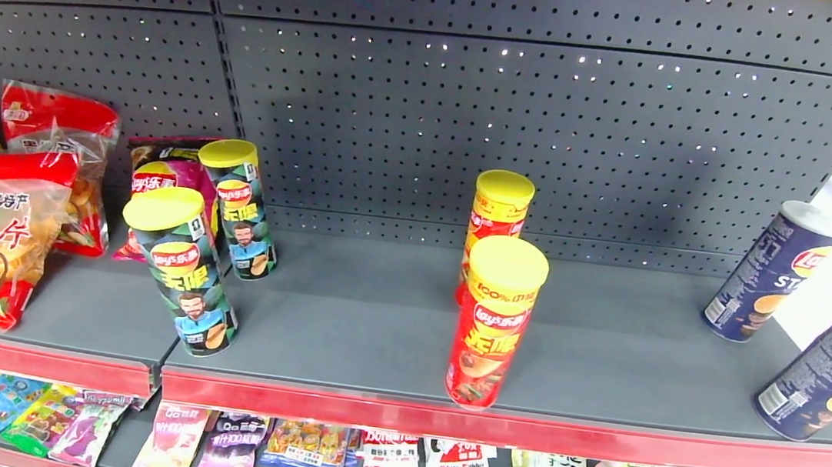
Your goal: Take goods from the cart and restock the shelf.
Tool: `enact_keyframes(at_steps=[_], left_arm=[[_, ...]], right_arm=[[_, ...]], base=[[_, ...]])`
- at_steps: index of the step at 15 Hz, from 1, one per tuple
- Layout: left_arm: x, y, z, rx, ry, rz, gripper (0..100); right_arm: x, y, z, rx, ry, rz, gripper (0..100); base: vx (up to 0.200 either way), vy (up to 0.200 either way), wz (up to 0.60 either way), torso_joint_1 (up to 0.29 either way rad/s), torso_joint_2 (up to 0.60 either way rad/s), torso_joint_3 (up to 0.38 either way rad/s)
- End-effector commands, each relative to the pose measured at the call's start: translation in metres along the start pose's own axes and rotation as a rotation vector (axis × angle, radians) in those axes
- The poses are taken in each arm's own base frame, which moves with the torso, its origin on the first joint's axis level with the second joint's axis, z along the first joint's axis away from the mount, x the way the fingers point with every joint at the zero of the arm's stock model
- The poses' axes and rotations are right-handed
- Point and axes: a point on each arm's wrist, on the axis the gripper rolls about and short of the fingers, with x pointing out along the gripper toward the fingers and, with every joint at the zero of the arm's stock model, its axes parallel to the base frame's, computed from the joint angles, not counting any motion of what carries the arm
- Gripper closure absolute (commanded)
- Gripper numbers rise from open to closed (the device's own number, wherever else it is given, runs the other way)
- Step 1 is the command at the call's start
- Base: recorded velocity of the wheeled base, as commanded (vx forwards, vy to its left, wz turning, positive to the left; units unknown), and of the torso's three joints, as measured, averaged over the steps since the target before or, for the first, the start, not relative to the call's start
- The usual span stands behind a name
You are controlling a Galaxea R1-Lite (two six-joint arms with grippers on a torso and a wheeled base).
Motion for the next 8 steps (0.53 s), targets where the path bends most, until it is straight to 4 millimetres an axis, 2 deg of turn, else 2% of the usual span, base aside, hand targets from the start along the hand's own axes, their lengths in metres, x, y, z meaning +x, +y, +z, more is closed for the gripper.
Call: enact_keyframes(at_steps=[1, 3, 4, 5, 6, 7, 8], left_arm=[[-0.001, 0.000, 0.000, 0.020, -0.010, -0.014, 0], [-0.001, 0.000, 0.000, 0.031, -0.008, -0.020, 0], [-0.001, 0.000, 0.000, 0.031, -0.008, -0.020, 0], [-0.001, 0.000, 0.000, 0.031, -0.008, -0.020, 0], [-0.001, 0.000, 0.000, 0.031, -0.008, -0.020, 0], [-0.001, 0.000, 0.000, 0.031, -0.008, -0.020, 0], [-0.001, 0.000, 0.000, 0.031, -0.008, -0.020, 0]], right_arm=[[0.000, 0.000, 0.000, 0.000, 0.000, 0.000, 0], [0.000, 0.000, 0.000, 0.002, 0.000, 0.005, 0], [-0.002, 0.000, 0.013, 0.054, -0.054, -0.007, 0], [0.000, -0.002, 0.055, 0.174, -0.088, -0.039, 0], [0.013, -0.004, 0.112, 0.314, -0.105, -0.101, 0], [0.028, -0.003, 0.170, 0.324, -0.139, -0.035, 0], [0.040, 0.000, 0.199, 0.269, -0.142, 0.103, 0]], base=[[0.000, 0.000, 0.00, 0.000, 0.00, 0.000], [0.000, 0.000, 0.00, 0.000, 0.00, 0.000], [0.000, 0.000, 0.00, 0.000, 0.00, 0.000], [0.000, 0.000, 0.00, 0.000, 0.00, 0.000], [0.000, 0.000, 0.00, 0.000, 0.00, 0.000], [0.000, 0.000, 0.00, 0.000, 0.00, 0.000], [0.000, 0.000, 0.00, 0.000, 0.00, 0.000]])
